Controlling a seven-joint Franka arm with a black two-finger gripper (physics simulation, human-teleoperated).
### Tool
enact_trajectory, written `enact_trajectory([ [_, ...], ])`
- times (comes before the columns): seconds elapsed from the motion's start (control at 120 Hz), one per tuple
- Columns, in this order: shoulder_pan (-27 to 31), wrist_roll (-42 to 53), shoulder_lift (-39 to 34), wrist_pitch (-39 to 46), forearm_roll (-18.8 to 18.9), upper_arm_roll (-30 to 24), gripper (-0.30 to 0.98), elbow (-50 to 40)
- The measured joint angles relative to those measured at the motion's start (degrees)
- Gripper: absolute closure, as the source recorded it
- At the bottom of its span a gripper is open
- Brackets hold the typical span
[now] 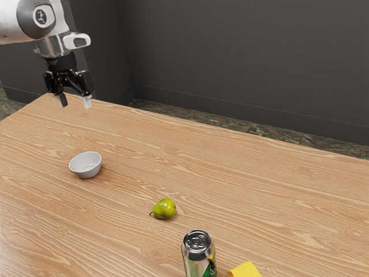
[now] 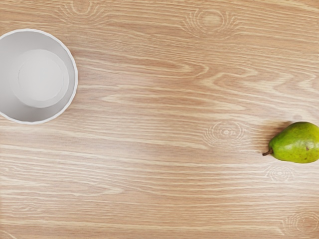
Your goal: Place the pear in the bowl.
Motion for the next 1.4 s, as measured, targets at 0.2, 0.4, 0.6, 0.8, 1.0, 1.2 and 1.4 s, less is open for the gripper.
enact_trajectory([
  [0.2, -0.13, 0.30, -1.37, 5.00, 1.16, -0.62, 0.02, -5.66],
  [0.4, -3.98, -0.04, -1.94, 12.70, 3.09, -1.06, 0.02, -15.98],
  [0.6, -10.21, 2.80, -1.52, 27.38, 8.02, -3.22, 0.04, -24.71],
  [0.8, -9.88, 7.01, -0.60, 38.39, 9.06, -6.05, 0.06, -31.33],
  [1.0, -12.54, 9.31, 1.11, 42.54, 8.72, -10.37, 0.06, -33.64],
  [1.2, -14.49, 10.93, 3.85, 44.92, 8.68, -11.48, 0.07, -33.68],
  [1.4, -14.89, 13.44, 7.31, 48.08, 8.74, -12.40, 0.08, -33.42],
])
